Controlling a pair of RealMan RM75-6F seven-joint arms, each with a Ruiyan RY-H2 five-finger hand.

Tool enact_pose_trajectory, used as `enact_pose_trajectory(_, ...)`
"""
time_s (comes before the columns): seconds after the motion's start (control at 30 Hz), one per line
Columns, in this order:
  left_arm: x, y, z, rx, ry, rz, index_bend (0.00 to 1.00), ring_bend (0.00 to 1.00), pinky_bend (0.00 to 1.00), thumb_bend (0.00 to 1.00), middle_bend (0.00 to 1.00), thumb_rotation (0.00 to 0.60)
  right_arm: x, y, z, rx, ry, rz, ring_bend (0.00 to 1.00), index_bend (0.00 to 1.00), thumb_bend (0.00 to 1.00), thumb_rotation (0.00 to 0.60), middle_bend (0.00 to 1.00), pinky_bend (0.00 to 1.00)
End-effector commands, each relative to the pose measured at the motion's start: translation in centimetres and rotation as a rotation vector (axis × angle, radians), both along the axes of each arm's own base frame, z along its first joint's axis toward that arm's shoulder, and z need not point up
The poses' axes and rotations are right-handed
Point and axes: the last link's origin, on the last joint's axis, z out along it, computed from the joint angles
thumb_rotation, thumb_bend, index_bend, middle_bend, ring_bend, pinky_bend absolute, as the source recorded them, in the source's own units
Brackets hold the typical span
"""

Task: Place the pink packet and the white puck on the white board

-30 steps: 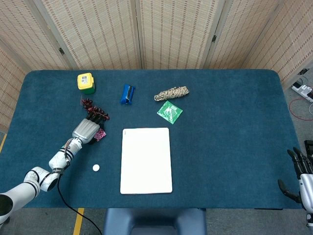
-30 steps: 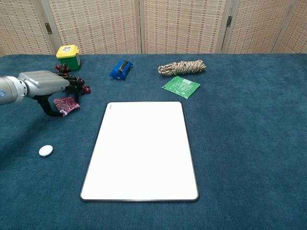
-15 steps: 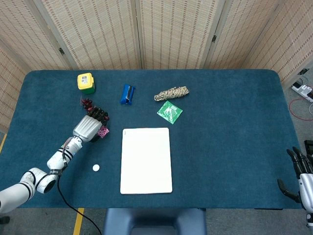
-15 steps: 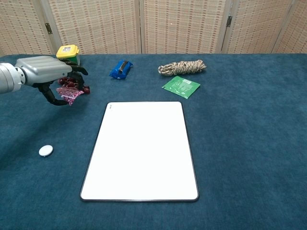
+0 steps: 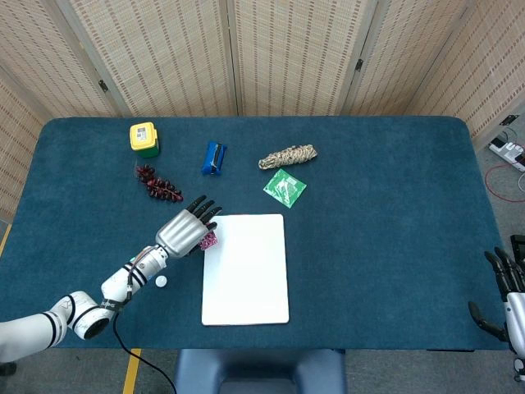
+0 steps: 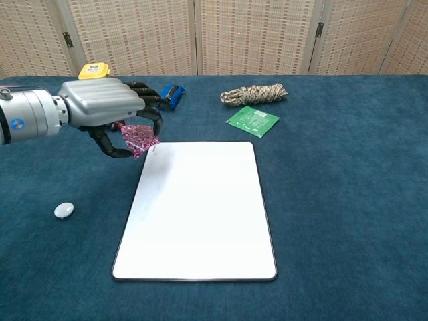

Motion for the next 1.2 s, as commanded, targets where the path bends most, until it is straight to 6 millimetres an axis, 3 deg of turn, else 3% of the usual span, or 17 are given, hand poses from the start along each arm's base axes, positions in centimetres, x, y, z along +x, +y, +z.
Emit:
enact_pose_trajectory(0.03,1.7,-1.0,-1.3,-0.032,0.009,-0.043,0.34,0.07,0.0,0.36,0.13,0.6,-0.1,0.0,0.0,0.002,-0.001,-0.002,0.1,0.03,0.36,0.6,0.06,0.04)
enact_pose_trajectory(0.43,3.9,-2.4,-4.4,-0.066,0.07,-0.082,0.32,0.07,0.0,0.36,0.13,0.6,-0.5,0.1,-0.1,0.003,-0.009,-0.009,0.1,0.03,0.36,0.6,0.06,0.04)
enact_pose_trajectory(0.63,3.9,-2.6,-4.9,-0.071,0.097,-0.064,0.21,0.06,0.0,0.35,0.12,0.6,-0.6,-0.2,-0.2,0.008,-0.012,-0.002,0.1,0.03,0.36,0.6,0.06,0.04)
enact_pose_trajectory(0.9,2.7,-2.7,-3.0,-0.04,0.062,-0.019,0.22,0.06,0.0,0.35,0.12,0.6,-0.6,-0.3,-0.2,0.008,-0.015,0.004,0.1,0.03,0.36,0.6,0.06,0.04)
enact_pose_trajectory(1.2,-1.0,-3.6,-0.2,0.0,0.029,0.04,0.3,0.07,0.0,0.35,0.12,0.6,-0.3,-0.6,-0.6,0.02,-0.02,0.028,0.1,0.03,0.36,0.6,0.06,0.04)
